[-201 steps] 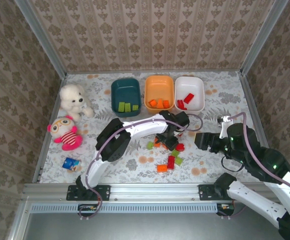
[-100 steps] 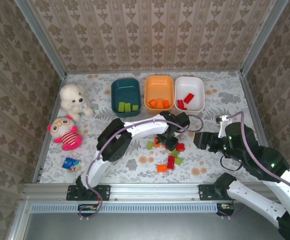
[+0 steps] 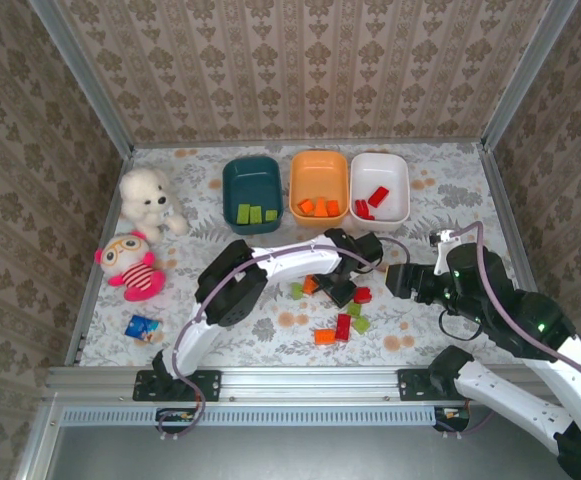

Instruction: Sort the legos into containers by color

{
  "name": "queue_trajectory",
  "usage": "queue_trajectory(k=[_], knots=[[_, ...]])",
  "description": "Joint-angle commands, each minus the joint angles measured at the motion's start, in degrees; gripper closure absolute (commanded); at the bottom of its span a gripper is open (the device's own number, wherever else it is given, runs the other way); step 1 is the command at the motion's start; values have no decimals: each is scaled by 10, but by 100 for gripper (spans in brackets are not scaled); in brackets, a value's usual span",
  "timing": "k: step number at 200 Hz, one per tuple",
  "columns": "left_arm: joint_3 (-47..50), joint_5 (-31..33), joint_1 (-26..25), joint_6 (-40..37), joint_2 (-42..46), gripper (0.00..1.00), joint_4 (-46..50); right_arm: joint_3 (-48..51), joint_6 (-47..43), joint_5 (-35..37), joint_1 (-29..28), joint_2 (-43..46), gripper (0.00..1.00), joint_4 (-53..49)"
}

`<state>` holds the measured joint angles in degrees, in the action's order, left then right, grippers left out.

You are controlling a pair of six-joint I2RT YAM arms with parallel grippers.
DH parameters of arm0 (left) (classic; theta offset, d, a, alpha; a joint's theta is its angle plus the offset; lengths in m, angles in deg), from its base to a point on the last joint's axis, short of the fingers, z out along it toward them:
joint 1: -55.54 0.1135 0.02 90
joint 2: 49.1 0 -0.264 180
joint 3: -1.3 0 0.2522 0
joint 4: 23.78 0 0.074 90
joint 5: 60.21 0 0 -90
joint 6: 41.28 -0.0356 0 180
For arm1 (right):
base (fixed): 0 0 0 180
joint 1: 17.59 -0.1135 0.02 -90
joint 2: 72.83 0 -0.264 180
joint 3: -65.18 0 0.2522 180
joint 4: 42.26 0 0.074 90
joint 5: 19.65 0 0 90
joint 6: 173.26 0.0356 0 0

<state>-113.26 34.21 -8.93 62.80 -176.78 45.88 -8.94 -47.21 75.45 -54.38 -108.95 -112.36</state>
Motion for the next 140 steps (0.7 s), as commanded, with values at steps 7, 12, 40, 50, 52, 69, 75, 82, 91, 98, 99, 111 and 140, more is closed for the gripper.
queue_trajectory(k=[7, 12, 40, 50, 52, 69, 75, 82, 91, 98, 99, 111, 140], knots=[[13, 31, -11, 0, -24, 46, 28, 5, 5, -6, 1, -2, 22, 10], [13, 31, -11, 0, -24, 47, 26, 5, 5, -6, 1, -2, 22, 10], [11, 30, -11, 2, -28, 56, 18, 5, 5, -6, 1, -2, 22, 10], [7, 29, -11, 0, -30, 60, 18, 6, 6, -5, 1, -2, 22, 9], [8, 28, -11, 0, -31, 61, 18, 6, 6, -5, 1, -1, 22, 8], [6, 36, -11, 3, -28, 63, 19, 5, 7, -5, 1, 0, 22, 10], [5, 39, -10, 6, -24, 63, 19, 5, 7, -5, 1, 0, 22, 9], [5, 41, -5, 9, -17, 64, 19, 4, 6, -5, 1, 0, 22, 9], [3, 41, 2, 16, -6, 64, 22, 3, 5, -4, 1, 2, 22, 8], [-1, 41, 11, 22, 4, 65, 26, 3, 5, -3, 1, 4, 22, 8], [-2, 41, 12, 23, 6, 65, 26, 3, 5, -2, 1, 4, 22, 8], [-16, 37, 30, 32, 26, 65, 31, 1, 2, 0, 1, 9, 22, 9], [-69, 25, 78, 38, 68, 66, 36, -8, -9, 4, 1, 7, 22, 23]])
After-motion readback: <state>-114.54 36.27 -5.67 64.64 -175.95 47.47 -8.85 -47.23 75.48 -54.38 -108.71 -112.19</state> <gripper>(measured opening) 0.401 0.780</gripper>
